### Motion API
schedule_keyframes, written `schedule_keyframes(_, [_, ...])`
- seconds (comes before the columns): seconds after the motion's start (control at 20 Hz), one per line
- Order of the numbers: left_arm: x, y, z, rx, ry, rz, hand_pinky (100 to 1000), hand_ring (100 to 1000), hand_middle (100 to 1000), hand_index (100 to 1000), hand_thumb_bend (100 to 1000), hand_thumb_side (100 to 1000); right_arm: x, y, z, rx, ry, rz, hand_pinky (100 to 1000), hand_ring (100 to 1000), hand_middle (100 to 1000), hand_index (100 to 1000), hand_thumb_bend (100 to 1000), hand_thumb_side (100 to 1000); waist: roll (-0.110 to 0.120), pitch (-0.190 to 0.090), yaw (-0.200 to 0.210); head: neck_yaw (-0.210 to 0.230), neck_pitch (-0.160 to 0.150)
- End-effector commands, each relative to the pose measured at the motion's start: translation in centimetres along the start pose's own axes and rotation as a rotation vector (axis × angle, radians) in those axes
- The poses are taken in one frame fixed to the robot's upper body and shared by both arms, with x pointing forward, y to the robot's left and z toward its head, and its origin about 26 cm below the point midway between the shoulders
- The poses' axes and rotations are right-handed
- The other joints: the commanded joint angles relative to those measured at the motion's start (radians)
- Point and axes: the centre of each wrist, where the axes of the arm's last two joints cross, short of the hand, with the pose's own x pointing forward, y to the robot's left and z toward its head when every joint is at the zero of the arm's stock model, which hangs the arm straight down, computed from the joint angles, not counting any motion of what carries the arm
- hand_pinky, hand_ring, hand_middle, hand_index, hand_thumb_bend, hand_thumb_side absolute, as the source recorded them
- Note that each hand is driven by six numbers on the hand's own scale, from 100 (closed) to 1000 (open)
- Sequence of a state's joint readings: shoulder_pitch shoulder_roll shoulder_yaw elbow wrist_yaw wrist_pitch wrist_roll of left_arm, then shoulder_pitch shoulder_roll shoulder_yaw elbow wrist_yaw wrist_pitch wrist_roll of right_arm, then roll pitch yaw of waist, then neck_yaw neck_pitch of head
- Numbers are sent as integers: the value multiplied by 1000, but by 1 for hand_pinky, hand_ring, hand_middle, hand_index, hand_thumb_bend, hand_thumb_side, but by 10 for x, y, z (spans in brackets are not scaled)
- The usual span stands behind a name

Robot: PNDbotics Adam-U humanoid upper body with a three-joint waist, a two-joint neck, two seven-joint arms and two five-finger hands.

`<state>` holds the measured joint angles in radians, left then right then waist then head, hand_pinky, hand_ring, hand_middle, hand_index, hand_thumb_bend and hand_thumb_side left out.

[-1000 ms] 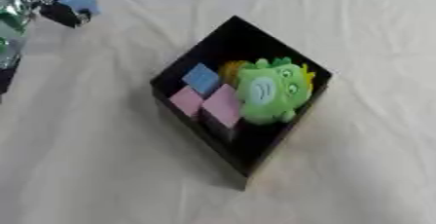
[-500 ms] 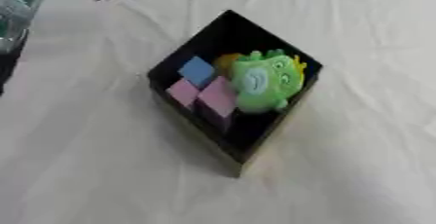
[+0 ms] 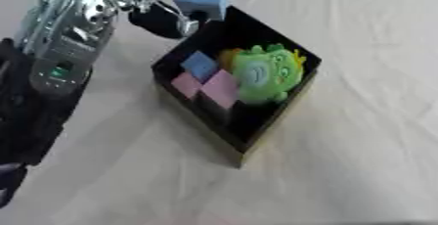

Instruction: Pick up objects on the table and place them in the box.

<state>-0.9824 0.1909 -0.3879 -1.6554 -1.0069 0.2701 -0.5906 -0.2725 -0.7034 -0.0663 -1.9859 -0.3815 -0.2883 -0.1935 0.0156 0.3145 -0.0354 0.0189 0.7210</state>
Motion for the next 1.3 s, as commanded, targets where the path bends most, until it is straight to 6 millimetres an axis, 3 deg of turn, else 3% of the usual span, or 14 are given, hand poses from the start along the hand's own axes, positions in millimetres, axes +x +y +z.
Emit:
schedule_keyframes(0.05, [11, -7, -4, -29, -28, -41, 803, 725, 634, 732, 100, 100, 8, -4, -7, 27, -21, 20, 872, 802, 555, 761, 100, 552, -7, -36, 0, -3, 4])
schedule_keyframes(0.45, [11, -38, -16, -94, -1, -45, 795, 719, 638, 738, 100, 100, 8, -4, -6, 30, -18, 22, 872, 802, 554, 761, 100, 552, -3, -33, -4, -2, 2])
schedule_keyframes(0.55, [10, -45, -19, -103, 11, -44, 798, 727, 658, 759, 133, 100, 8, -3, -6, 31, -16, 22, 872, 802, 553, 761, 100, 552, -3, -32, -4, -2, 1])
schedule_keyframes(0.6, [10, -48, -20, -113, 9, -43, 811, 759, 713, 823, 185, 135, 7, -3, -6, 32, -15, 22, 872, 801, 553, 761, 100, 553, -2, -31, -3, -2, 1])
schedule_keyframes(0.7, [9, -50, -21, -128, 3, -43, 811, 759, 713, 823, 185, 135, 7, -3, -6, 32, -13, 22, 872, 801, 553, 761, 100, 553, -2, -31, -3, -2, 1])
schedule_keyframes(0.75, [10, -50, -21, -137, -4, -60, 933, 901, 856, 944, 504, 402, 7, -3, -6, 32, -13, 23, 872, 801, 553, 761, 100, 553, -1, -31, -3, -2, 1])
schedule_keyframes(0.8, [10, -49, -20, -145, -10, -80, 957, 923, 870, 957, 589, 507, 7, -3, -5, 32, -12, 23, 872, 801, 552, 760, 100, 553, -1, -31, -2, -2, 0])
schedule_keyframes(0.9, [11, -45, -19, -148, -13, -123, 970, 943, 881, 968, 626, 595, 7, -3, -5, 31, -10, 24, 872, 800, 552, 760, 100, 561, 0, -32, -1, -2, -2])
schedule_keyframes(1.3, [14, -24, -8, -100, -17, -210, 971, 973, 893, 979, 681, 641, 7, -4, -4, 27, -3, 27, 872, 800, 552, 760, 100, 555, 4, -41, 3, -4, 6])
